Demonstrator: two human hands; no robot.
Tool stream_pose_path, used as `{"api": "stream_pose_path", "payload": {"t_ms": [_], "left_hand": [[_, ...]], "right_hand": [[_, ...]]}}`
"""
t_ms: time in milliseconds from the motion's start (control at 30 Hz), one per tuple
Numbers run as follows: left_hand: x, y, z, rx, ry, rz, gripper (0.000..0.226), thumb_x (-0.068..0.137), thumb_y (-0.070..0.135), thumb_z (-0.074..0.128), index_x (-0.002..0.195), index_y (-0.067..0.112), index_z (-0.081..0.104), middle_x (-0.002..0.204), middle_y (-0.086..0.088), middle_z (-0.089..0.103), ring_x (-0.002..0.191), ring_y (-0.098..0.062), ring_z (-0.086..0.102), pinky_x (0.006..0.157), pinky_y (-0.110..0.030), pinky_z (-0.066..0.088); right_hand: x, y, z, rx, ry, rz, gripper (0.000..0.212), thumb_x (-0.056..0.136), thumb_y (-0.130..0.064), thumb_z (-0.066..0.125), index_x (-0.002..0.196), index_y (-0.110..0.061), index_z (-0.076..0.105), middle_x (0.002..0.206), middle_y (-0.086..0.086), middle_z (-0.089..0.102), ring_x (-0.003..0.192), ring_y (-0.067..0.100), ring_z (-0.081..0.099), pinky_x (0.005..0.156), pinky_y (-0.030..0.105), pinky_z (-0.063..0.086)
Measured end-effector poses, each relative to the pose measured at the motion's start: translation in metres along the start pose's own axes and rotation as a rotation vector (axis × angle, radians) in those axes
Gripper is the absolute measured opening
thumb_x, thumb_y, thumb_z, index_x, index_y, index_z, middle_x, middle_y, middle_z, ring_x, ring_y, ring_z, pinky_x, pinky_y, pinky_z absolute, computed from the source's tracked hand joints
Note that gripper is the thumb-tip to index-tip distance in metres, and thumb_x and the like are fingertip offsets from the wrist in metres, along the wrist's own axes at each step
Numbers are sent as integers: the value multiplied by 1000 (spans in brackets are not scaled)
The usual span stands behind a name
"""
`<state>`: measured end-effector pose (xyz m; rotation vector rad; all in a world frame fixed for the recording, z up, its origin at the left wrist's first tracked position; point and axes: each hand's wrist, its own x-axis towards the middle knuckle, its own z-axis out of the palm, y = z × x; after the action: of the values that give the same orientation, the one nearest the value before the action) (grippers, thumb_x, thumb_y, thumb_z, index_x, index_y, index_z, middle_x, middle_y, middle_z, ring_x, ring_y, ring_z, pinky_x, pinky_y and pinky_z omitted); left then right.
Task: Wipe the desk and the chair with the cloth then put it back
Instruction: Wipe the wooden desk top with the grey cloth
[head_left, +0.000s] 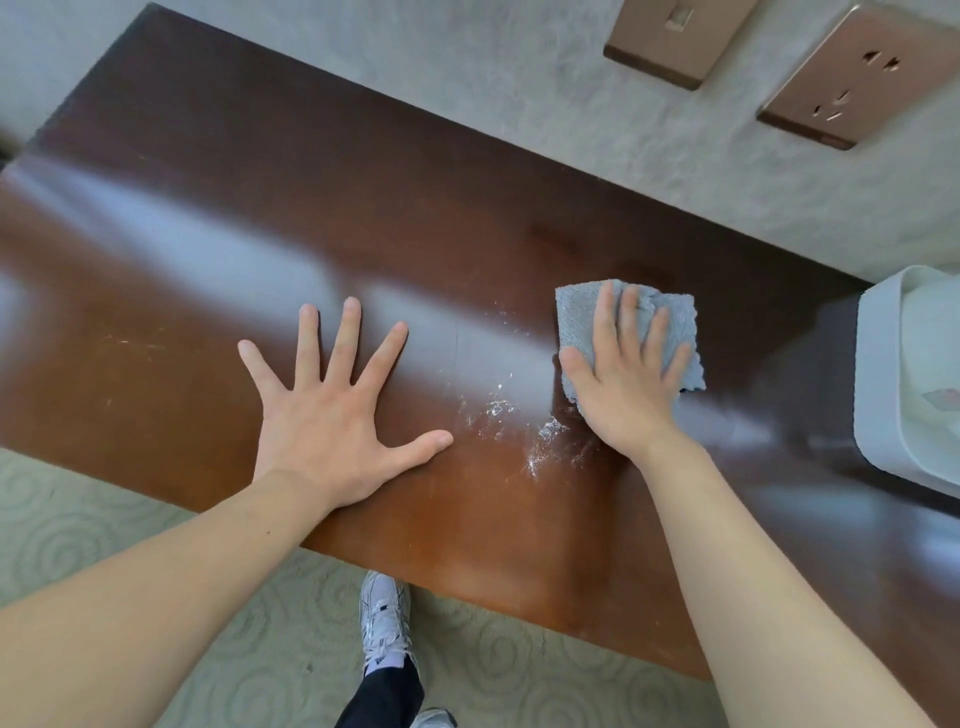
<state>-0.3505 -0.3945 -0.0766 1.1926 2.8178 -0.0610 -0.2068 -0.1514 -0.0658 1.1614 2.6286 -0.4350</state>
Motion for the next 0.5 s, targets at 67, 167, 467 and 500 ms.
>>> {"api": "stream_pose_path", "payload": {"t_ms": [67, 167, 467, 500], "left_hand": [[0, 0, 0, -8, 2, -8, 108, 69, 102, 12, 159, 41, 12, 169, -5, 9, 154, -40, 1, 107, -81, 7], [0, -1, -1, -11, -3, -8, 107, 68, 102, 8, 159, 43, 6, 170, -4, 5, 154, -41, -1, 108, -80, 5], [-1, -1, -5, -52, -30, -13, 105, 68, 101, 0, 157, 46, -5, 170, -2, -7, 153, -39, -12, 108, -81, 0], [-1, -1, -5, -53, -30, -12, 105, 68, 101, 0, 157, 46, -4, 170, -2, -7, 153, -39, -12, 108, -81, 0]], "right_hand": [[6, -8, -2, -18, -1, -44, 69, 99, -56, 15, 148, -37, -29, 164, -5, -24, 149, 28, -27, 115, 60, -17], [-13, -10, 0, -5, -36, -70, 66, 100, -53, 13, 150, -37, -27, 163, -11, -27, 148, 24, -29, 115, 58, -19], [-168, -20, 47, 25, -57, -54, 65, 97, -45, 4, 152, -32, -27, 161, -11, -31, 146, 20, -34, 118, 54, -18], [-171, -23, 51, 5, -54, -41, 64, 97, -46, 3, 152, -32, -27, 160, -10, -33, 146, 21, -34, 117, 55, -17]]}}
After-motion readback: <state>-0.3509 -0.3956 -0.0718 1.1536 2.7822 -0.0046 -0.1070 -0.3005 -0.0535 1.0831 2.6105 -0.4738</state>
